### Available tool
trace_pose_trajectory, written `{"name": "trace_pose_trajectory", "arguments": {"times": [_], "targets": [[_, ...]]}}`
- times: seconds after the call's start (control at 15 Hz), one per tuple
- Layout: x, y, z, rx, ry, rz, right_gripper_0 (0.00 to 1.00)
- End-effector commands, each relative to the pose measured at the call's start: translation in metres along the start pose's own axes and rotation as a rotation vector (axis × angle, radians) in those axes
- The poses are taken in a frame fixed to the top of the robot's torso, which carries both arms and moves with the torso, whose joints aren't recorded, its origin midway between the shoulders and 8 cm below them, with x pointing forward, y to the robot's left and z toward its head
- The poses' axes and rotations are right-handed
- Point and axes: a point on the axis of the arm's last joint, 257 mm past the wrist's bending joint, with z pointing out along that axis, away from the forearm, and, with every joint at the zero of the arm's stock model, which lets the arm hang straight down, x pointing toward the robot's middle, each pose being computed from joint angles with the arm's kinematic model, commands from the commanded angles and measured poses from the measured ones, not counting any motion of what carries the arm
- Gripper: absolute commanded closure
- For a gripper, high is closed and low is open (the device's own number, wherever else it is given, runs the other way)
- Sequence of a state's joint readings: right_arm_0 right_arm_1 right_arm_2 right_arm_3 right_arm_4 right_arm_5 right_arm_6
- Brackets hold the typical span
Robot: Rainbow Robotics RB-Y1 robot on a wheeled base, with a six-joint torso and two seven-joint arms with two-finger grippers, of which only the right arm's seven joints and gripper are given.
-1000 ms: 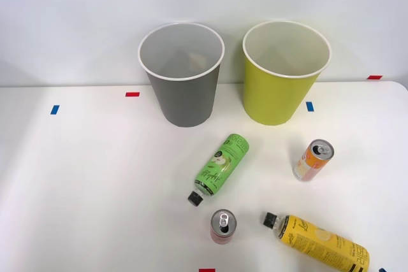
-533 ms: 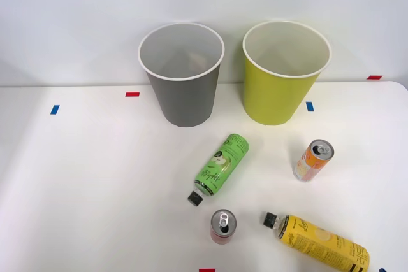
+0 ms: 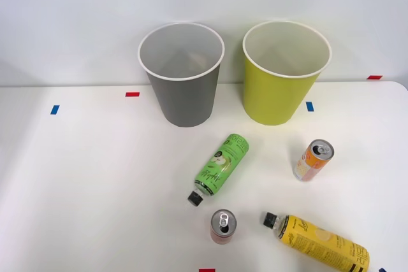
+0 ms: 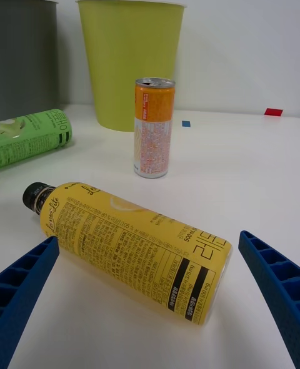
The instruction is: Put cans in the gray bin, plastic bottles in the light green bin
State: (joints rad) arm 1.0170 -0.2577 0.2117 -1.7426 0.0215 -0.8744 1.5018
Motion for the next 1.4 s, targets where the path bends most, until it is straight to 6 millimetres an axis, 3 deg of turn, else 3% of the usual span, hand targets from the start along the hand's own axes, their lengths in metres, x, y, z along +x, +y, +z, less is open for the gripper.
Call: {"name": "trace_pose_trajectory", "arguments": {"times": [0.07,1.4], "targets": [[0.0,0.0,0.0,0.0,0.0,0.0,0.0],[0.0,0.0,0.0,0.0,0.0,0.0,0.0]]}}
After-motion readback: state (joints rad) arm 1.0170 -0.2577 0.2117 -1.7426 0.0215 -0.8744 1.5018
